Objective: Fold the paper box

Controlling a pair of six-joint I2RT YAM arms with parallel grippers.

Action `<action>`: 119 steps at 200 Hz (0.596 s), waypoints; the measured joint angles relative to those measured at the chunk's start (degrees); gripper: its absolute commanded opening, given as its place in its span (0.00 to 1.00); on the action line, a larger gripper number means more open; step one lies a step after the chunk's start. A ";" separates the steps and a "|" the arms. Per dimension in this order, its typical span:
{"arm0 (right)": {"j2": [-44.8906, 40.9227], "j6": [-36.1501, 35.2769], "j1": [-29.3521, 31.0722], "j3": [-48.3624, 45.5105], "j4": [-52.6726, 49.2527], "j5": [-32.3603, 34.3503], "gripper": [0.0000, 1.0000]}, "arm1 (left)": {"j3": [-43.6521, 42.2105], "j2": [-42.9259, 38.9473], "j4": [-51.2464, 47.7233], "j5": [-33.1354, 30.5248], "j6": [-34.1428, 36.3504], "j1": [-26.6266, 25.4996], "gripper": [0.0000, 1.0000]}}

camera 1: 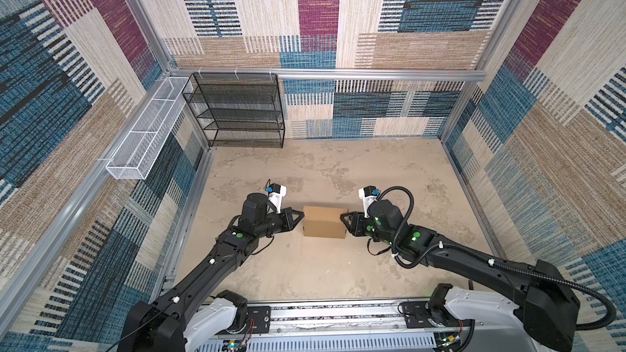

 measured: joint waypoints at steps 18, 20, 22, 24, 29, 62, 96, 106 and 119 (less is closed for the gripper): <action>-0.02 -0.24 0.59 -0.02 0.13 0.74 0.38 | -0.42 -0.74 -0.02 -1.11 -0.31 -0.63 0.02; -0.02 -0.24 0.68 -0.02 0.11 0.90 0.38 | -0.46 -0.83 -0.02 -1.27 -0.35 -0.70 0.02; -0.02 -0.26 0.79 -0.02 0.11 0.98 0.38 | -0.52 -0.92 -0.02 -1.38 -0.37 -0.76 0.02; -0.04 -0.28 0.90 -0.02 0.11 1.11 0.38 | -0.55 -1.01 -0.04 -1.46 -0.37 -0.81 0.02; -0.04 -0.37 1.14 -0.02 0.09 1.40 0.38 | -0.61 -1.22 -0.15 -1.77 -0.39 -0.96 0.02; -0.50 -0.42 2.58 -0.42 -0.07 3.26 0.38 | -0.98 -2.62 -1.05 -3.32 -0.98 -1.99 0.02; -1.14 -0.37 3.93 -0.81 -0.35 4.61 0.39 | -1.38 -4.20 -2.29 -4.55 -1.62 -2.93 0.02; -1.31 -0.15 4.33 -0.83 -0.57 4.90 0.40 | -1.49 -4.79 -2.82 -4.83 -1.70 -3.21 0.02; -1.60 0.02 4.79 -0.94 -0.70 5.20 0.40 | -1.79 -5.66 -3.54 -4.96 -2.64 -3.48 0.02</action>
